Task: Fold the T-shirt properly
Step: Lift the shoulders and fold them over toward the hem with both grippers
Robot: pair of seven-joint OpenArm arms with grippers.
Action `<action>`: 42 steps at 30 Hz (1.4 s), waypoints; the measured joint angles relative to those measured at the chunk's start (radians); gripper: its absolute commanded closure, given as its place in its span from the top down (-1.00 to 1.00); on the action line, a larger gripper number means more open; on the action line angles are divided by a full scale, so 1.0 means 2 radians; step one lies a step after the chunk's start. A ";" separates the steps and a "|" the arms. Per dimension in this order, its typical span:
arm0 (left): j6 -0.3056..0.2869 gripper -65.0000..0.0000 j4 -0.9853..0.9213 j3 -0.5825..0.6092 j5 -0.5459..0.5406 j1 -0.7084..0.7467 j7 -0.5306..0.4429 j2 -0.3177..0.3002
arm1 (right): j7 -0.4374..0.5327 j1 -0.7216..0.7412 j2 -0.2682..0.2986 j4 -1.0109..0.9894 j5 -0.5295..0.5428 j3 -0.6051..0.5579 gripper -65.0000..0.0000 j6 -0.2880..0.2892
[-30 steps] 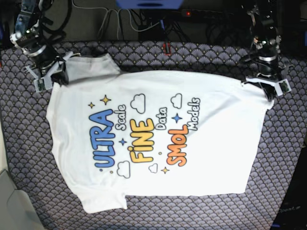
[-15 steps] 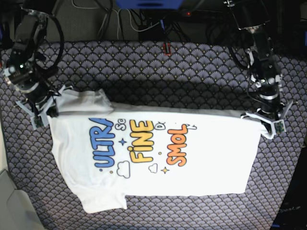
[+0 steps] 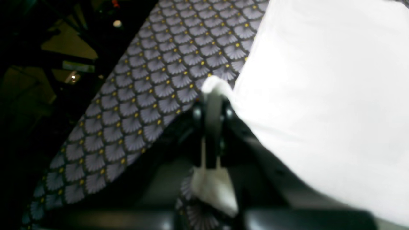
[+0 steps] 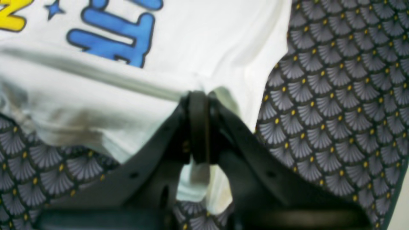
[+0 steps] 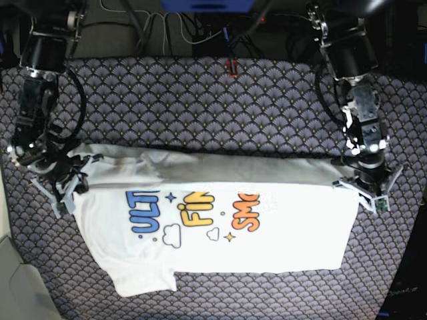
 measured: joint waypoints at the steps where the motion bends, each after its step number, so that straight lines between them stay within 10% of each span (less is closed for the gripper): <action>1: -0.002 -0.98 -0.008 0.008 0.000 -0.002 -0.002 -0.005 | 0.001 0.007 0.002 -0.010 0.001 -0.001 -1.00 0.000; 23: -0.001 -0.98 -0.050 0.031 0.000 -0.049 -0.002 -0.014 | 0.023 0.110 0.019 -0.143 -0.006 -0.084 -1.00 0.000; 33: -0.001 -0.98 -0.051 0.031 0.000 -0.049 -0.002 -0.014 | 0.067 0.113 -0.024 -0.144 -0.149 -0.108 -1.00 0.000; 42: -0.001 -0.97 -0.051 0.031 -0.001 -0.049 -0.002 -0.014 | 0.065 0.113 -0.032 -0.144 -0.175 -0.107 -1.00 0.000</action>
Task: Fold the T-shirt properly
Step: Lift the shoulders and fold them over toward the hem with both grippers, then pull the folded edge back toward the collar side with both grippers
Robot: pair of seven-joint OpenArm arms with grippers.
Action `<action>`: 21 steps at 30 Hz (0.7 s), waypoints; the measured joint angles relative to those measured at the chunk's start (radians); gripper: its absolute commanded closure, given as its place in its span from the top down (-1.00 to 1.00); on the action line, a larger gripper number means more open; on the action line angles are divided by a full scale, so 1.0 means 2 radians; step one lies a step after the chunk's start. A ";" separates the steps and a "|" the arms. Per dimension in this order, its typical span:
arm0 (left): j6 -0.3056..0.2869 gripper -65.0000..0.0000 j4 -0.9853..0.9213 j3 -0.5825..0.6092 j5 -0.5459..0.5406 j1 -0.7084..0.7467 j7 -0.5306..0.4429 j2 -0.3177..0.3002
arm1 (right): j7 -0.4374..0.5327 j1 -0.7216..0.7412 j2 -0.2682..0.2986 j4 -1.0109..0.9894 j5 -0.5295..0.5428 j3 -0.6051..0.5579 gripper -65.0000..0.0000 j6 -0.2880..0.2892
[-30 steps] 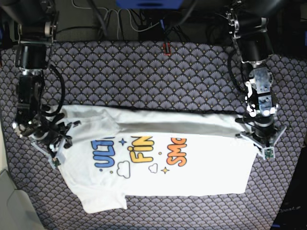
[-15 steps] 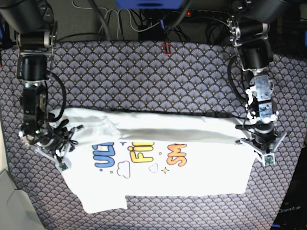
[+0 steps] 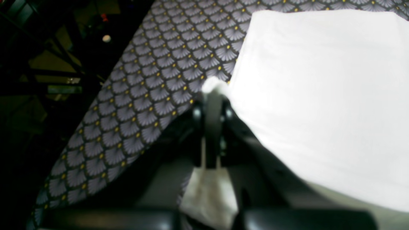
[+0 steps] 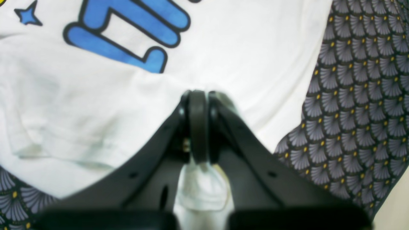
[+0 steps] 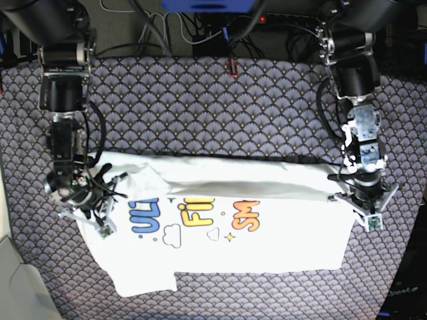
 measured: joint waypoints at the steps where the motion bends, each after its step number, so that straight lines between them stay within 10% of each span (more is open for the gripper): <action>1: 0.000 -0.96 0.000 0.000 0.000 0.000 0.000 0.000 | 0.000 0.000 0.000 0.000 0.000 0.000 -1.00 0.000; 4: 0.000 -0.77 0.000 0.000 -0.001 0.000 0.005 0.000 | 0.000 0.000 0.000 0.000 -0.001 0.000 -1.00 0.000; 11: 0.002 0.00 0.000 0.000 0.001 0.004 0.005 -0.001 | -0.002 0.000 0.000 0.000 -0.016 0.000 -0.31 0.000; 21: 0.002 0.20 0.035 -0.003 -0.003 0.041 0.003 -0.001 | -0.002 -0.009 -0.001 0.024 -0.015 0.020 -0.18 0.000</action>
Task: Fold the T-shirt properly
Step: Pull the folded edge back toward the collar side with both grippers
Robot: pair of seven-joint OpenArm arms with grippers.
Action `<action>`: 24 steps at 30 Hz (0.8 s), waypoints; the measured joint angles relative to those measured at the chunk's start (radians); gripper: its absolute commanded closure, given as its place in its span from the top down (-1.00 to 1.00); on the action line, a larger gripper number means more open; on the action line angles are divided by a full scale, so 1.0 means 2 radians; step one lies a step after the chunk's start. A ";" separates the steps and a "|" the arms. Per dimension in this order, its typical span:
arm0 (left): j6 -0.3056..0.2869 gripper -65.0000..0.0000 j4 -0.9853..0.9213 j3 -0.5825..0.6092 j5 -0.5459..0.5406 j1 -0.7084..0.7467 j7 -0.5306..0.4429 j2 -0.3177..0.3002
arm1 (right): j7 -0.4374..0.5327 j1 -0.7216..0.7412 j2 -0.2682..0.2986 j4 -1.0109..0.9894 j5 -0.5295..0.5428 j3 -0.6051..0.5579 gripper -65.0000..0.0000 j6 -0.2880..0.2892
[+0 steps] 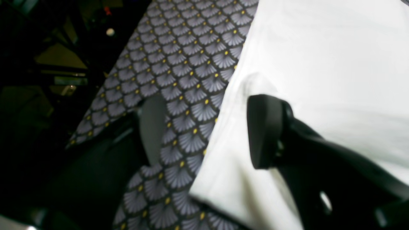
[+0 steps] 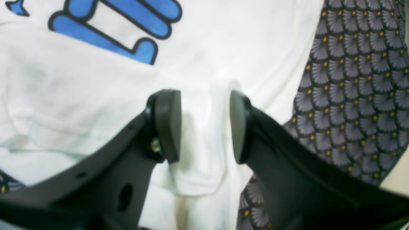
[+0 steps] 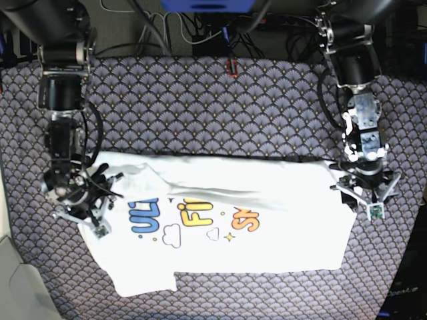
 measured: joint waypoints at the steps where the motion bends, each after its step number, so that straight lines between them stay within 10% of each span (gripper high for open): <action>1: 0.001 0.20 0.008 -0.001 0.000 0.012 -0.003 0.000 | 0.003 -0.008 -0.001 0.018 0.003 0.014 -0.15 0.000; 24: 0.002 0.20 -0.009 -0.037 -0.046 0.046 -0.005 0.010 | -0.002 -0.184 -0.024 0.232 -0.002 0.061 0.14 0.000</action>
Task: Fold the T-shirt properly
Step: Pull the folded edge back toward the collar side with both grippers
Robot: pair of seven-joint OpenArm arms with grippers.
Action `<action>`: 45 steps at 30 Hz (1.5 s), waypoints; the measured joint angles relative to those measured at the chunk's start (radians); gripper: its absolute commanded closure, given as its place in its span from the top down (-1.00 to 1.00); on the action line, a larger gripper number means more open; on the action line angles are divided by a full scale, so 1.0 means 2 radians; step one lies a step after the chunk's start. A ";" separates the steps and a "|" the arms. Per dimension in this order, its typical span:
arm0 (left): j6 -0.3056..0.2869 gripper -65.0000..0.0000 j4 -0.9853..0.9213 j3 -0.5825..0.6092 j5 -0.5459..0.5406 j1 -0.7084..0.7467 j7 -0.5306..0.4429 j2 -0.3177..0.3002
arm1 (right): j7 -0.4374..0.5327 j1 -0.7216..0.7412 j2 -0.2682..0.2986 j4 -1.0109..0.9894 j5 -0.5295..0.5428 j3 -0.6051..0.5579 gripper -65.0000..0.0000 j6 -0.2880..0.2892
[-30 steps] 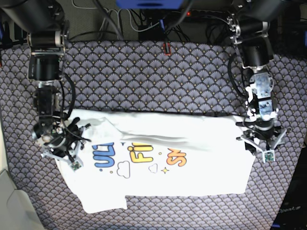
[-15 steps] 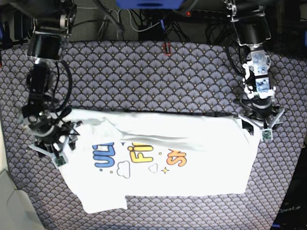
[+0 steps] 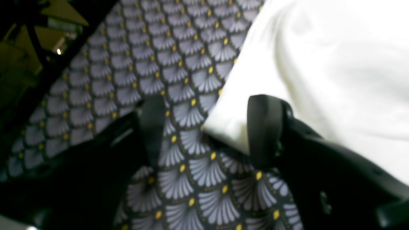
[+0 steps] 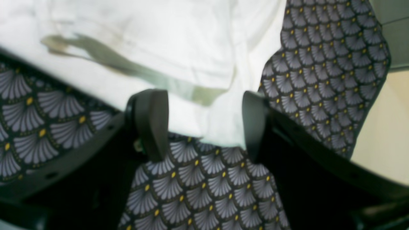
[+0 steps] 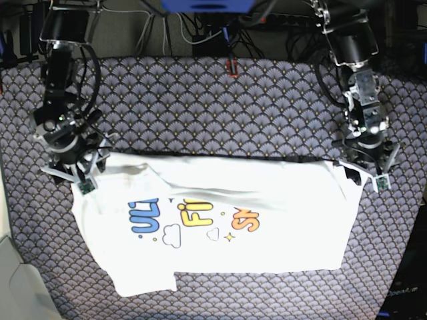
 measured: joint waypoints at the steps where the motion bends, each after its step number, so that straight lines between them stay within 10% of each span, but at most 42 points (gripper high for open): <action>1: 0.000 0.20 -0.012 -0.001 0.000 -0.005 0.002 0.000 | 0.002 -0.001 0.000 0.004 0.002 0.000 0.14 0.000; 16: 0.000 0.17 -0.105 0.000 -0.005 -0.031 -0.073 -0.003 | 0.002 -0.035 0.000 0.047 0.002 0.004 0.14 0.000; 24: -0.006 -1.00 -0.120 0.000 -0.003 -0.044 -0.069 -0.003 | 0.004 -0.033 0.003 0.036 0.003 0.016 0.14 0.000; 45: -0.008 -0.99 -0.120 0.000 -0.003 -0.044 -0.064 -0.010 | 0.006 0.038 0.035 -0.117 0.004 0.052 0.14 0.000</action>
